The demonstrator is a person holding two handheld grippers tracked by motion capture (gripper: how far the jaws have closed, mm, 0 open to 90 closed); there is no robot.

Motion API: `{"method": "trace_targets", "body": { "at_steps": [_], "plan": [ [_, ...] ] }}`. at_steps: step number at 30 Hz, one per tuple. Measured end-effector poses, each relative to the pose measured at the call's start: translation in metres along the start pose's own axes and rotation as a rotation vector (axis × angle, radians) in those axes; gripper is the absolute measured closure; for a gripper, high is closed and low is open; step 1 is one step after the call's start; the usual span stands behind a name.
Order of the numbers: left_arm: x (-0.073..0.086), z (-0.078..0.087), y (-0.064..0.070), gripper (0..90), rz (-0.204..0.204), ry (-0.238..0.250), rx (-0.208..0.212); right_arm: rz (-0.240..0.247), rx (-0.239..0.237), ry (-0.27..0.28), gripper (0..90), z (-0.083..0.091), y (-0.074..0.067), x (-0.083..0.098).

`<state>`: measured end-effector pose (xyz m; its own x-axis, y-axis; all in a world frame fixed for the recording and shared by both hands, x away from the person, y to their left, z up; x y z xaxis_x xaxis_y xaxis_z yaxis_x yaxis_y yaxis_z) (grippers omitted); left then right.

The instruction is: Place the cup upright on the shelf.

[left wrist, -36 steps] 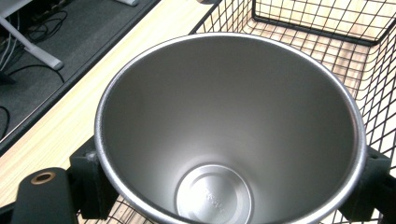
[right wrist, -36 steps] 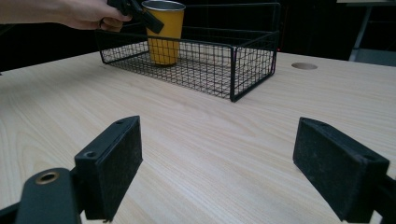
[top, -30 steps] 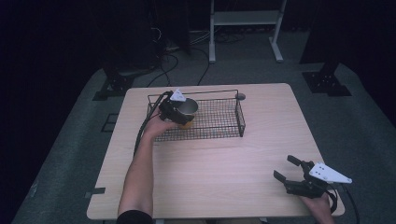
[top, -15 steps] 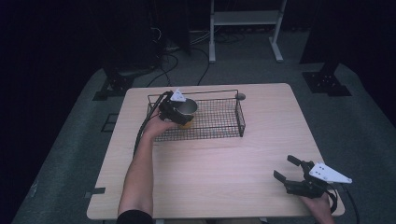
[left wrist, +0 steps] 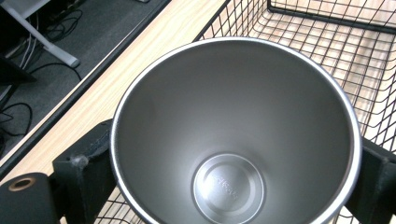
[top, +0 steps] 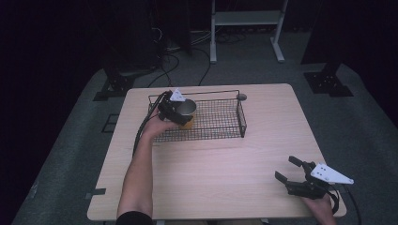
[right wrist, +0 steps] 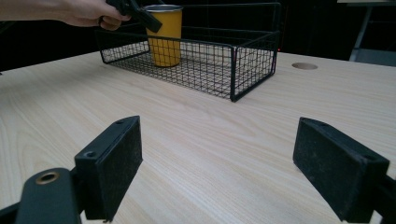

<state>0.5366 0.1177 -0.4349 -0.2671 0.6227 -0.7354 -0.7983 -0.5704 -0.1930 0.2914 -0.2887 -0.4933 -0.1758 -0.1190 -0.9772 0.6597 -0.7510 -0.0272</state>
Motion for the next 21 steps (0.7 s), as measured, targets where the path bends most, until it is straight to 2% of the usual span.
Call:
{"method": "trace_targets", "body": {
  "at_steps": [11,12,16,21],
  "plan": [
    [0.000,0.006,0.000,5.9,0.010,0.002,0.007,0.001,-0.002,-0.001,14.8,0.000,-0.001,0.000],
    [-0.002,0.008,0.000,5.9,0.019,0.014,0.017,0.003,-0.003,-0.003,14.8,0.000,-0.001,0.000],
    [-0.005,0.011,0.001,6.1,0.007,0.032,0.010,0.005,-0.005,-0.004,14.8,0.000,-0.001,0.000],
    [-0.004,0.012,0.000,5.5,0.013,0.031,0.012,0.006,-0.007,-0.004,14.8,0.000,-0.002,0.000]
  ]
}}
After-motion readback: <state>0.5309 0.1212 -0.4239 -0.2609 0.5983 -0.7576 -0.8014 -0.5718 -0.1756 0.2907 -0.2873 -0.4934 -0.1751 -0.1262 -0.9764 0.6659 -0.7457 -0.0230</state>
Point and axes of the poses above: each handheld gripper's, and its own axes: z roughly backward along the jaws, x roughly out of its underside, y roughly to its right, the point moved 5 cm from there along -z, roughly forward along the jaws, and after that the axes turned 2 degrees about z, right-handed, at the moved point
